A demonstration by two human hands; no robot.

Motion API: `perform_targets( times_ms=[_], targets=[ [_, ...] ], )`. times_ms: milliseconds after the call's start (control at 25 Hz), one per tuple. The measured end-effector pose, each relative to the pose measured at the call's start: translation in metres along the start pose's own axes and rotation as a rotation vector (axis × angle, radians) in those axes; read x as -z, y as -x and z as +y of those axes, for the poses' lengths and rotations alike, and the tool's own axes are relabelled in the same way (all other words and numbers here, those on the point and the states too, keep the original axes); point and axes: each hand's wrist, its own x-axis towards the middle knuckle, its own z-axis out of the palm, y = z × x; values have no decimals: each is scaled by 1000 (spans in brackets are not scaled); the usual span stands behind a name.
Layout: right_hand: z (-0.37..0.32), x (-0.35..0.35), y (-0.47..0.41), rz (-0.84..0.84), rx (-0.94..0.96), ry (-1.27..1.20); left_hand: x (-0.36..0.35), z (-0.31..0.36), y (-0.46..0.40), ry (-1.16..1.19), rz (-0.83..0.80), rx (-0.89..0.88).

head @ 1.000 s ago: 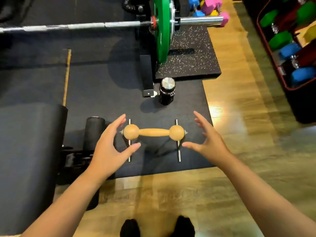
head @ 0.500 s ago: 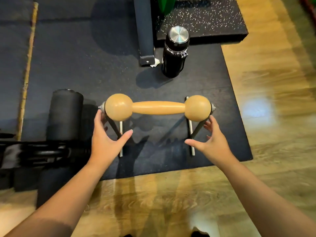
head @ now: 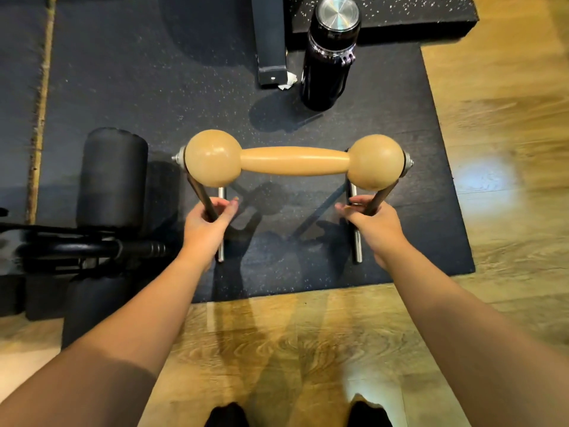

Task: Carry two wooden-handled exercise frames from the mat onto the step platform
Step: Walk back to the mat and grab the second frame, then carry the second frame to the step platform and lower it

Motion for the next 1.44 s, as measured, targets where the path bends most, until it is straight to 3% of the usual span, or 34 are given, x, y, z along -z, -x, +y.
perform_targets(
  times_ms=[320, 600, 800, 1200, 1440],
  targets=[
    [10, -10, -7, 60, -69, -42, -6, 4, -9, 160, -17, 151],
    [17, -2, 12, 140, -86, -93, -5, 2, 17, 328, 0, 166],
    [-22, 24, 70, 140, -94, -94, 9, 54, 61, 381, 46, 137],
    [-270, 92, 221, 259, 102, -309, 86, 317, 184, 441, 15, -16],
    [-447, 143, 325, 240, 252, -327, 142, 491, 266, 485, 1, -252]
  ],
)
